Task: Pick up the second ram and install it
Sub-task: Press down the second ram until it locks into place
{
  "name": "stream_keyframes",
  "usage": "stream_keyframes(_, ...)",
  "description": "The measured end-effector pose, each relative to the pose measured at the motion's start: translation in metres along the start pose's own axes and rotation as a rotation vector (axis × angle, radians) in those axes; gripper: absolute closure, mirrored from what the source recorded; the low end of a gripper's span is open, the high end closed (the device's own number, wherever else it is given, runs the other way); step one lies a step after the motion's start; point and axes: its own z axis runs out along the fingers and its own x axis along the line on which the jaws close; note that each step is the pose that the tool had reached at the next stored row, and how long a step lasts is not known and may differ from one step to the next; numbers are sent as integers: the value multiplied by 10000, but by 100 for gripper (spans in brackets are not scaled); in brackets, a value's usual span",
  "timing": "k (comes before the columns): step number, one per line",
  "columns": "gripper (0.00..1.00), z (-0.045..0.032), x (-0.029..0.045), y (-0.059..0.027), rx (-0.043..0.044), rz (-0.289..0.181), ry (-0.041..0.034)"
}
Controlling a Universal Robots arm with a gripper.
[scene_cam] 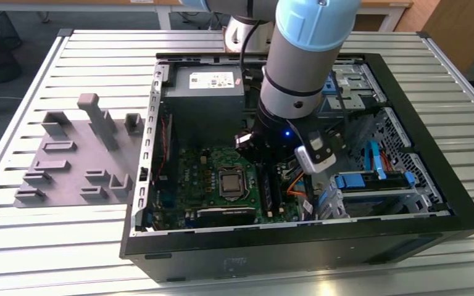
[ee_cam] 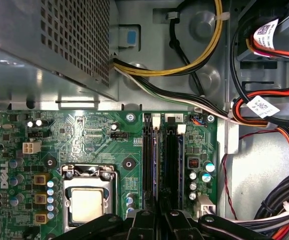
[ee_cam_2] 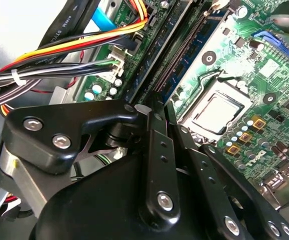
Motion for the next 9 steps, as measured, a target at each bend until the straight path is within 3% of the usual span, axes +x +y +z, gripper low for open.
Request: stream_keyframes(9,86,0,0,1,-9,0,-3)
